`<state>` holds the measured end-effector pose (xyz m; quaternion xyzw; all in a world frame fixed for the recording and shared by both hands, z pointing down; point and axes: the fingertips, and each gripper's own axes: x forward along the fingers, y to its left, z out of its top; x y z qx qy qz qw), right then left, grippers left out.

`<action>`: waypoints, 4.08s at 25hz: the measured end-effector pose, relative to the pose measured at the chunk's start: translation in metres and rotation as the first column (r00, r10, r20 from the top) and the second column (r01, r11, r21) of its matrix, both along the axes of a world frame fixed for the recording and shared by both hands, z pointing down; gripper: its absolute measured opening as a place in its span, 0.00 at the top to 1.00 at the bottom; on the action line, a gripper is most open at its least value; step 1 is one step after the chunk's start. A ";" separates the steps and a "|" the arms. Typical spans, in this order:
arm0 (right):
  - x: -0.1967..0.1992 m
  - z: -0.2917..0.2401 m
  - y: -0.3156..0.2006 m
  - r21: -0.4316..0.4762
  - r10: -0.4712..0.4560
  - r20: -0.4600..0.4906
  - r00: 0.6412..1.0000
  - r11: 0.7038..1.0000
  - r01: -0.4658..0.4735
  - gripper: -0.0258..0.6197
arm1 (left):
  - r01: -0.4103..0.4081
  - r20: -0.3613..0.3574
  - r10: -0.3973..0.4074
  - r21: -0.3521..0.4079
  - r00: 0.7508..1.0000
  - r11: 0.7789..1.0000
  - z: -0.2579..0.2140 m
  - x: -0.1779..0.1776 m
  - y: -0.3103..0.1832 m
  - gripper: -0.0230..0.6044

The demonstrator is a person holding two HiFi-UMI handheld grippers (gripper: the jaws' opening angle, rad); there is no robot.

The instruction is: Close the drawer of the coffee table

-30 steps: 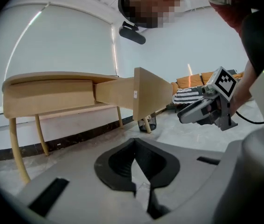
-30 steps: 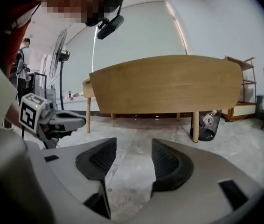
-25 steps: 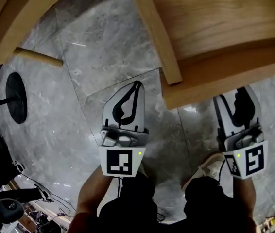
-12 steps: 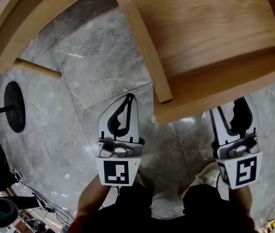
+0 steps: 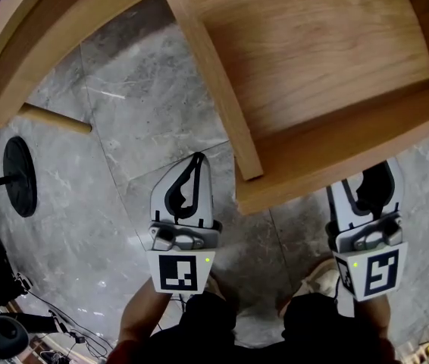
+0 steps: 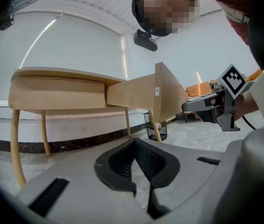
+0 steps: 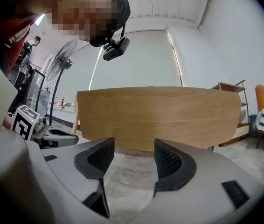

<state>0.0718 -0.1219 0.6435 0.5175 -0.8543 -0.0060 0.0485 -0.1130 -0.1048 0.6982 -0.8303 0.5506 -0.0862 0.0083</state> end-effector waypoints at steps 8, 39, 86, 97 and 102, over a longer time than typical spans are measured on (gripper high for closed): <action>0.008 -0.018 -0.010 0.034 0.056 0.029 0.998 0.998 -0.057 0.51 | -0.014 -0.024 0.014 -0.018 1.000 1.000 -0.004 0.006 0.002 0.95; 0.008 -0.029 -0.015 0.037 0.082 0.051 0.995 0.996 -0.084 0.49 | -0.023 -0.100 0.026 0.027 0.995 0.999 -0.024 0.012 0.005 0.95; -0.021 -0.074 -0.097 0.066 0.079 0.043 0.996 0.994 -0.082 0.49 | 0.014 -0.096 -0.011 0.029 0.995 0.999 -0.042 -0.011 -0.015 0.95; -0.035 -0.087 -0.142 0.076 0.094 0.031 0.995 0.992 -0.096 0.49 | 0.030 -0.114 -0.026 0.035 0.993 0.999 -0.044 -0.020 -0.019 0.95; -0.042 -0.088 -0.162 0.073 0.102 0.034 0.994 0.992 -0.104 0.49 | 0.031 -0.111 -0.028 0.032 0.993 0.999 -0.043 -0.023 -0.020 0.95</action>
